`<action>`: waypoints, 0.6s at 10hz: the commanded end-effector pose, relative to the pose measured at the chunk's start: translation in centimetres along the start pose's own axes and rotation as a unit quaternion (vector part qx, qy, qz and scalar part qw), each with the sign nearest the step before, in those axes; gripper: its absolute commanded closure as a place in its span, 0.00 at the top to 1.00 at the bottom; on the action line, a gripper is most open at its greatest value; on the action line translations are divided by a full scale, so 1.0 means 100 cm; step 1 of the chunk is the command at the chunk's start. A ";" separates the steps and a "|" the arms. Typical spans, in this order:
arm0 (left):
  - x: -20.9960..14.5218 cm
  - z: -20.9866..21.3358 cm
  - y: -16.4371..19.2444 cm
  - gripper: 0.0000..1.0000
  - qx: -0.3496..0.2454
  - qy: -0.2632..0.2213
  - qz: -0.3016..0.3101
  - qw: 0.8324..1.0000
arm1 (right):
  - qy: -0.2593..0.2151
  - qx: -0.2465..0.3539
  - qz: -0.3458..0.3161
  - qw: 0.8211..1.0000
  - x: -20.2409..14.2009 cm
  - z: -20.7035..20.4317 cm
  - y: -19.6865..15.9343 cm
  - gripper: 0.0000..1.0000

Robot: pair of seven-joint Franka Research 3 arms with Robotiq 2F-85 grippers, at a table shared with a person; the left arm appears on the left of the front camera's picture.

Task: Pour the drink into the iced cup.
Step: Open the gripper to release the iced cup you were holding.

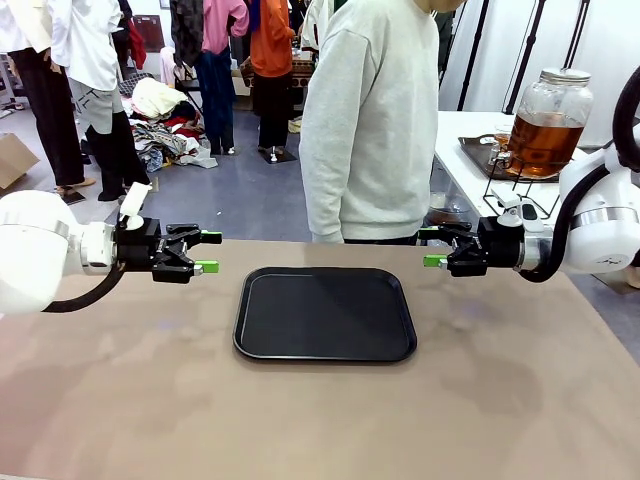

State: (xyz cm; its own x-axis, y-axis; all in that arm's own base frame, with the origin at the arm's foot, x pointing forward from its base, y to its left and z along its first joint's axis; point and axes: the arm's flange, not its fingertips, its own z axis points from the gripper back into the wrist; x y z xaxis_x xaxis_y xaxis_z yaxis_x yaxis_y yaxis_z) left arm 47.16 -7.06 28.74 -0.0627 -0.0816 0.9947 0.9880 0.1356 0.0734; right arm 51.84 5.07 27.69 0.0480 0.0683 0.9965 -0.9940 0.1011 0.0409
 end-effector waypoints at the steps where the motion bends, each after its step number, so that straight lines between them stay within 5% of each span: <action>1: 0.001 -0.002 0.000 1.00 0.003 -0.004 -0.002 1.000 | 0.000 0.000 0.002 1.000 0.001 0.000 0.000 1.00; 6: 0.001 -0.002 0.000 1.00 0.003 -0.004 -0.002 1.000 | 0.000 0.000 0.002 1.000 0.001 0.000 0.000 1.00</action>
State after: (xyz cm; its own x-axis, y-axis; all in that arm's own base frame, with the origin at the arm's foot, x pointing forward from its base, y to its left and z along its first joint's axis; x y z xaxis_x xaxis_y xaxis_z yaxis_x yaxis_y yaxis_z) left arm 47.16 -7.06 28.74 -0.0626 -0.0816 0.9947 0.9880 0.1356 0.0734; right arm 51.84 5.07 27.69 0.0480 0.0683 0.9965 -0.9940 0.1011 0.0409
